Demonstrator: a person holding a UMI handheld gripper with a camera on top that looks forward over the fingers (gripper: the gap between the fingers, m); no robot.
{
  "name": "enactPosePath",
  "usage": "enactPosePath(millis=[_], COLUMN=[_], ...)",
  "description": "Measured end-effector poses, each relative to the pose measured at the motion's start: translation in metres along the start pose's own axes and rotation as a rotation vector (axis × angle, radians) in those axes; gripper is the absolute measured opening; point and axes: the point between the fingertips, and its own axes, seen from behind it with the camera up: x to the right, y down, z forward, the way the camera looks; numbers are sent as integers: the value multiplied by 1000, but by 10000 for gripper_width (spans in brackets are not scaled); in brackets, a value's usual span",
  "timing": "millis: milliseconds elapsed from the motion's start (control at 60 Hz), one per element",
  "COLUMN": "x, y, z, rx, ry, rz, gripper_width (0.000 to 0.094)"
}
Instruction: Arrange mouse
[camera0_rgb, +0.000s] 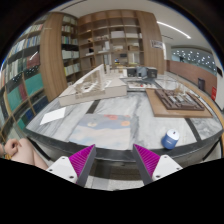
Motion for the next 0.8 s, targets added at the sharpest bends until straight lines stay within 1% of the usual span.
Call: enactPosePath(millis=[17,133,250,300,417,567,650,800], x=[26,80,146,172,215,250,252,251], y=[-4,-5,4,12,14,12,8,0], z=[-6,5,20,24,35,62,81,109], rx=[-1,8,-16,-45,-39,-39,-42,-13], ry=[2,24,105,136,164,205,197,228], rz=[9,68,89,103,147,163,171,132], gripper_width=[782,777,780,778,778,778,775,764])
